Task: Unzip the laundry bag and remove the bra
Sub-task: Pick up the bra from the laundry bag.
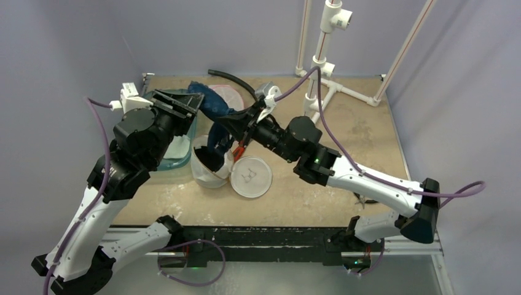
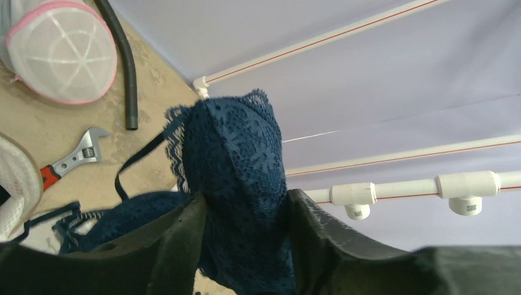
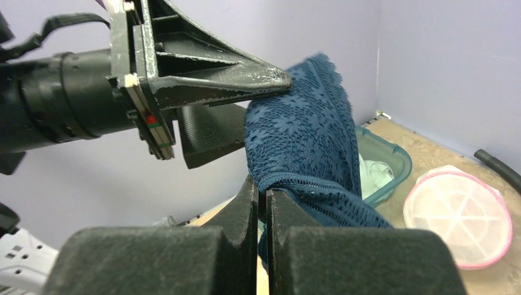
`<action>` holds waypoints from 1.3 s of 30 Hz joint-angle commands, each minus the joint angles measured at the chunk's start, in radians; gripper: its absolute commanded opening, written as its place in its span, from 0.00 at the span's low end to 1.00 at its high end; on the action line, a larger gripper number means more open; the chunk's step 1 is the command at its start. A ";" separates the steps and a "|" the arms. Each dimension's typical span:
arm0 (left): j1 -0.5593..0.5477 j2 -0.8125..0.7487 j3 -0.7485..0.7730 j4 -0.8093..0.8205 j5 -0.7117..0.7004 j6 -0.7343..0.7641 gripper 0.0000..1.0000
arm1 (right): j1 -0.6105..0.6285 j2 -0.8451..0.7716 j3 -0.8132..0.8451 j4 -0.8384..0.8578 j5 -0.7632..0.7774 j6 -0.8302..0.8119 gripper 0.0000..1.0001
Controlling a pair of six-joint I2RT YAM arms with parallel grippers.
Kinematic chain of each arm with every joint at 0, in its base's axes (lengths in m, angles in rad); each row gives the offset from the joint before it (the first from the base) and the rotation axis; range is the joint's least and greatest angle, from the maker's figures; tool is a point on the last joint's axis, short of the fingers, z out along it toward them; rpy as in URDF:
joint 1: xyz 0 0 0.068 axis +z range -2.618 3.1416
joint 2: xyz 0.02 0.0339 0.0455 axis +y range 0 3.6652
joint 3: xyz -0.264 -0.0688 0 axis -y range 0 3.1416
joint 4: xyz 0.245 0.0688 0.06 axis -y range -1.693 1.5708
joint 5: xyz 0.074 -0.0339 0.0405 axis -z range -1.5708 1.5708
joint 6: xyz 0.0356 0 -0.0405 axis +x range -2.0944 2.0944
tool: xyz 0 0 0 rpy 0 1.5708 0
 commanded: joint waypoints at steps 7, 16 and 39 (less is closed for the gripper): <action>0.004 -0.197 -0.132 0.200 0.000 0.500 0.76 | -0.170 -0.146 0.120 -0.206 -0.210 0.174 0.00; 0.004 -0.286 -0.305 0.518 0.455 0.738 0.75 | -0.208 -0.206 0.117 -0.236 -0.275 0.260 0.00; 0.005 -0.211 -0.540 1.044 0.797 0.519 0.76 | -0.216 -0.254 -0.035 -0.002 -0.412 0.437 0.00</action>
